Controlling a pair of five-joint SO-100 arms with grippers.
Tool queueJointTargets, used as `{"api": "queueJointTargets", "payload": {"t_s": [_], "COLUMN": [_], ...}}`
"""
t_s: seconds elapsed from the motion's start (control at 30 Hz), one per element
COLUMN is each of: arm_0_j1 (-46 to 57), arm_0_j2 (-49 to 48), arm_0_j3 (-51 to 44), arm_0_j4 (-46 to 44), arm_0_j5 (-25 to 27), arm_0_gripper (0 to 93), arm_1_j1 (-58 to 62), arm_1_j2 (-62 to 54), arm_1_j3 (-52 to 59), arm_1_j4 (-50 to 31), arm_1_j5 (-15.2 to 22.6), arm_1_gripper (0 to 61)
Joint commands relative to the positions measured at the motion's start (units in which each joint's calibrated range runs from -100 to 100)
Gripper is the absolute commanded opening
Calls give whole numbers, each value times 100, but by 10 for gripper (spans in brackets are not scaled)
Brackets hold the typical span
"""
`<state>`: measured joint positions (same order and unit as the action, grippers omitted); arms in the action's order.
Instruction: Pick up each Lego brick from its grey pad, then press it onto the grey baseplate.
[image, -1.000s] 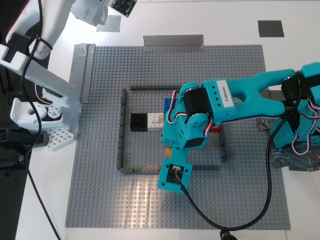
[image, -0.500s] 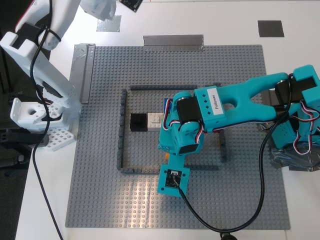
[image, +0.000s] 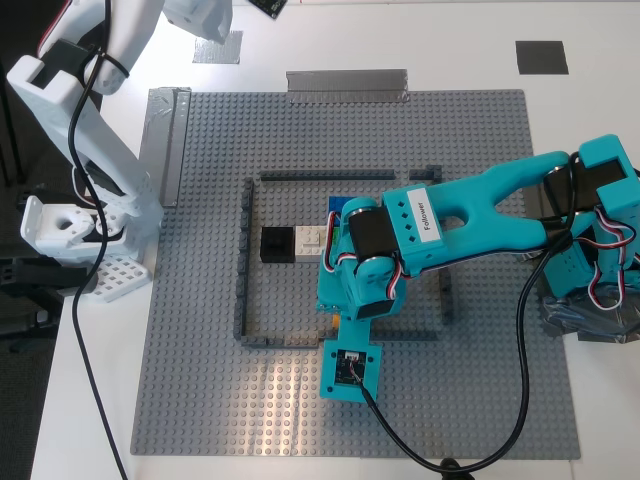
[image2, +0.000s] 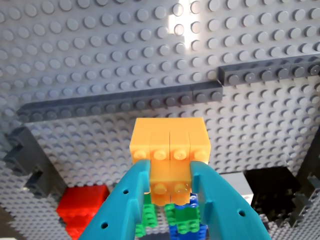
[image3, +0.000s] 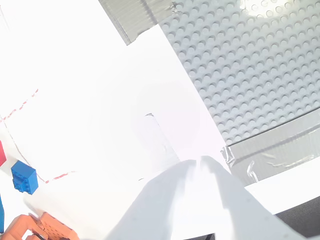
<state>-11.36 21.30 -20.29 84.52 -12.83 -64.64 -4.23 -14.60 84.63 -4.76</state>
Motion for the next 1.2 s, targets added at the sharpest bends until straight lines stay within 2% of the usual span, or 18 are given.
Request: {"api": "queueJointTargets", "payload": {"t_s": [0.0, 1.17], "arm_0_j1": [-43, 204], "arm_0_j2": [-1, 376], "arm_0_j3": [-196, -296], "arm_0_j4": [-31, -259], "arm_0_j5": [35, 79], "arm_0_gripper": [0, 0], "arm_1_j1": [-33, 40], "arm_1_j2": [80, 200], "arm_1_j3": [-792, -1334], "arm_1_j4": [373, 886], "arm_1_j5": [-19, 132], "arm_1_gripper": [2, 2]}}
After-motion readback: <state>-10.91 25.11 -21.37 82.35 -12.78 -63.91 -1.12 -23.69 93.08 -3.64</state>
